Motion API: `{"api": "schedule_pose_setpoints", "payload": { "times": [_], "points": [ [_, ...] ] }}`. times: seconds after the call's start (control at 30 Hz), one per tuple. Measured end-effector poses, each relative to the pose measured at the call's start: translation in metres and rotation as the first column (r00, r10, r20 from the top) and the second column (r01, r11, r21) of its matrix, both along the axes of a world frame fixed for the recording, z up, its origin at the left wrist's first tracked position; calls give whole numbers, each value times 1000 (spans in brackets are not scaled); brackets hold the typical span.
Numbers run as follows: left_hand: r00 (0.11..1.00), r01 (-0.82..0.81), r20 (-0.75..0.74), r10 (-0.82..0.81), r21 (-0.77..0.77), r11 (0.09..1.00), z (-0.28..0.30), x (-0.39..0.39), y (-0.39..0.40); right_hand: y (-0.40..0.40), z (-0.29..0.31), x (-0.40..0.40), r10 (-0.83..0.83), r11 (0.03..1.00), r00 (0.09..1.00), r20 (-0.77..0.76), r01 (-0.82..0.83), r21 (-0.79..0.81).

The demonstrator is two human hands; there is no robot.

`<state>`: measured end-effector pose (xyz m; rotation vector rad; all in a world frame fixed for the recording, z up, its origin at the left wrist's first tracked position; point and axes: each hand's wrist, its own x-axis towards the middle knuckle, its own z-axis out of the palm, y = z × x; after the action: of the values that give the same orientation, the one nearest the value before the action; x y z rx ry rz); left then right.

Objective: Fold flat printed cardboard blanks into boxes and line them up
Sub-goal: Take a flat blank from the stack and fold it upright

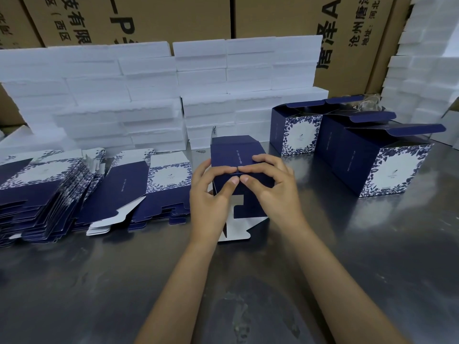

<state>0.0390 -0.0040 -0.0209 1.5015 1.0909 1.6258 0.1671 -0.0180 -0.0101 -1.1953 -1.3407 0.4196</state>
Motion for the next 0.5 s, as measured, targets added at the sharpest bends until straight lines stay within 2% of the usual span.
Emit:
{"api": "schedule_pose_setpoints", "payload": {
  "times": [0.13,0.5],
  "points": [
    [1000,7,-6,-8,-35,999,2,-2,-1,-1,0,2,25,1000,999,24,-25,-11],
    [1000,16,19,-16,-14,1000,6,-9,0,3,-2,11,111,994,989,-95,-111,11]
  ]
}}
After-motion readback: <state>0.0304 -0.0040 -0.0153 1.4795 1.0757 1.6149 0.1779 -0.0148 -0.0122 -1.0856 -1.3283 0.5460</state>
